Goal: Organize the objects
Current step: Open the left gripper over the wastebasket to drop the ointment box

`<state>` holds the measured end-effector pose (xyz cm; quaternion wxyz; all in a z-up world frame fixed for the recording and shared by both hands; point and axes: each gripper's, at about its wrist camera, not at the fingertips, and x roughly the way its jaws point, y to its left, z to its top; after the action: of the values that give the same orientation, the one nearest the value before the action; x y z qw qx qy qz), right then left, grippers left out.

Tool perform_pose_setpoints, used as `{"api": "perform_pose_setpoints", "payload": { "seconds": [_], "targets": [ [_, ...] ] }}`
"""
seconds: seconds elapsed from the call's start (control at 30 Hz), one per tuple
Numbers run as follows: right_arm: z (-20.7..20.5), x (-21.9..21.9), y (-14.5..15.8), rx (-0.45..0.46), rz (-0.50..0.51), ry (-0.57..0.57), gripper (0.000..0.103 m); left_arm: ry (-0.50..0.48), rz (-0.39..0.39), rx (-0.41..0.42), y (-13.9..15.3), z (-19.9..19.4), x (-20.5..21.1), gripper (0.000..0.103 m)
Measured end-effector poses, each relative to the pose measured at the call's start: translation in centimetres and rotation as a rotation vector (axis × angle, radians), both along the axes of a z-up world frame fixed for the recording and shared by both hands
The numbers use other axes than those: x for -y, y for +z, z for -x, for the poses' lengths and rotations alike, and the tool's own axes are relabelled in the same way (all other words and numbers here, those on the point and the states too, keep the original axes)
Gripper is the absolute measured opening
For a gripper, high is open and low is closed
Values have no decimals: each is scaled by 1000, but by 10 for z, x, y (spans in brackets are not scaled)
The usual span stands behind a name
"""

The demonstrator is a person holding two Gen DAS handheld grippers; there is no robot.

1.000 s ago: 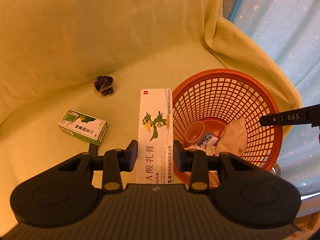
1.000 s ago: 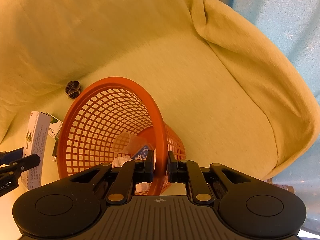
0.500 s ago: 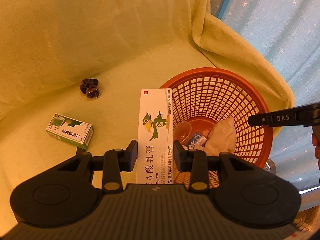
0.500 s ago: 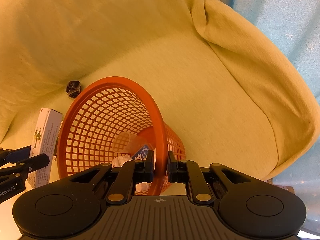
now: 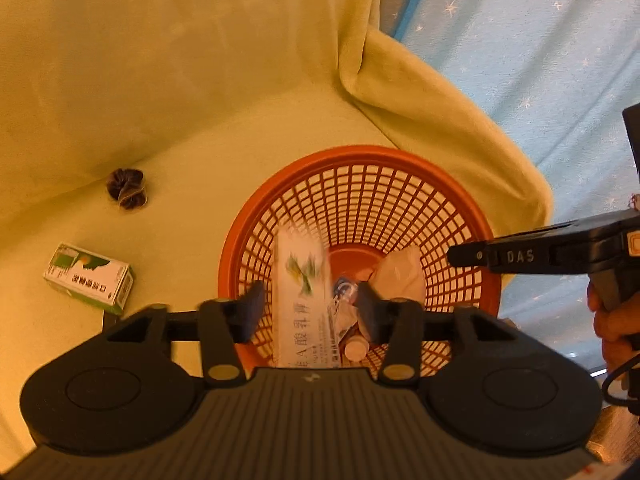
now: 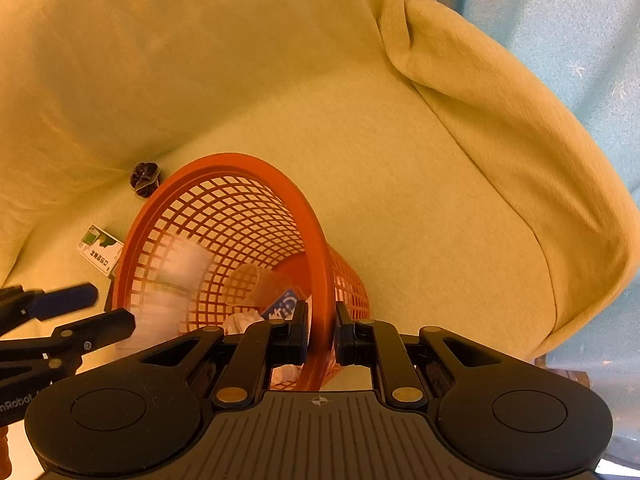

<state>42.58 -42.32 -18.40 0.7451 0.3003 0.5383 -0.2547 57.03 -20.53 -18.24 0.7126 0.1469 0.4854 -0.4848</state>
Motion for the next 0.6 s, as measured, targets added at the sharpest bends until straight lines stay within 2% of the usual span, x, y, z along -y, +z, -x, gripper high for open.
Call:
{"api": "perform_pose_setpoints", "payload": {
  "seconds": [0.3,0.6],
  "targets": [
    [-2,1,-2,-7,1,-10,9,43,-26,37,0,-17,-21,49],
    [0,1,-5,-14,1,-14,9,165,-162,96,-28,-62,-76,49]
  ]
}}
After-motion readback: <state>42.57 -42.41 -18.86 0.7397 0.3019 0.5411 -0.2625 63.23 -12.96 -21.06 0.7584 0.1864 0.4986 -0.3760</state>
